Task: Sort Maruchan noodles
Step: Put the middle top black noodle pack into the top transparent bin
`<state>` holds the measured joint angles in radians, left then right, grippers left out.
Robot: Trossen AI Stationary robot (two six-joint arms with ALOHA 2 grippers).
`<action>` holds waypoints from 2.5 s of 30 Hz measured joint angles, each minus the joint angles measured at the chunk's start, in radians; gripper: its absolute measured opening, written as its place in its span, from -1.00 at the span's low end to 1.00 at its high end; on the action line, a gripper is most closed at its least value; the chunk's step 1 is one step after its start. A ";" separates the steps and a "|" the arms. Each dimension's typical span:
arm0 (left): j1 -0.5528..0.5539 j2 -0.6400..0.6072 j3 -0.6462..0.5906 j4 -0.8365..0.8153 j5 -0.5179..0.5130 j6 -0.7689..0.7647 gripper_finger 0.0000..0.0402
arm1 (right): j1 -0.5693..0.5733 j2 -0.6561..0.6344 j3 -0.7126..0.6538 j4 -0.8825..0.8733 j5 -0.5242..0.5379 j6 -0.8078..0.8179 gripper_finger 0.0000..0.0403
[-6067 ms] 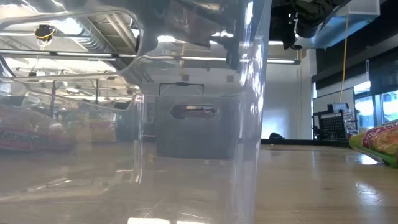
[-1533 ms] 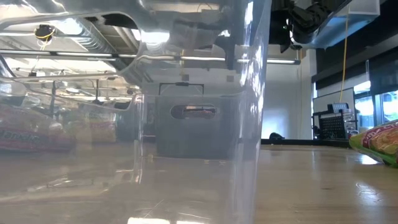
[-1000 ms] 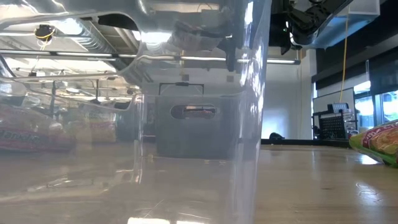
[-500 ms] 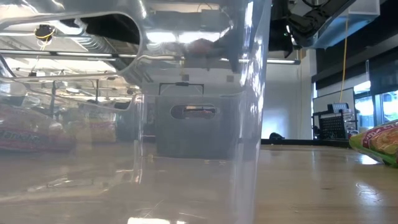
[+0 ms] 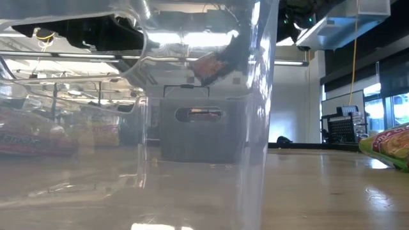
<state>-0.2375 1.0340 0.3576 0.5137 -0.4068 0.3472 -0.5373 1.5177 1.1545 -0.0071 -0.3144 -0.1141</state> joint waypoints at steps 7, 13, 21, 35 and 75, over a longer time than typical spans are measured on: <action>0.005 0.000 -0.026 0.019 0.000 0.002 0.32 | 0.000 0.000 0.074 -0.069 0.088 -0.175 -0.78; 0.007 0.000 -0.027 0.030 0.012 0.003 0.32 | 0.000 0.033 0.114 -0.078 0.134 -0.259 -0.78; 0.056 0.000 -0.027 0.030 0.013 -0.013 0.32 | -0.002 0.172 0.318 -0.252 0.150 -0.420 -0.78; 0.138 0.000 -0.027 0.025 0.040 -0.051 0.32 | -0.041 0.301 0.507 -0.548 0.145 -0.597 -0.78; 0.179 0.000 -0.027 -0.002 0.312 -0.004 0.32 | 0.072 0.476 0.499 -0.589 0.471 -1.037 -0.78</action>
<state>-0.0589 1.0340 0.3302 0.5116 -0.0944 0.3431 -0.4656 1.9935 1.6531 -0.5960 0.1564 -1.1515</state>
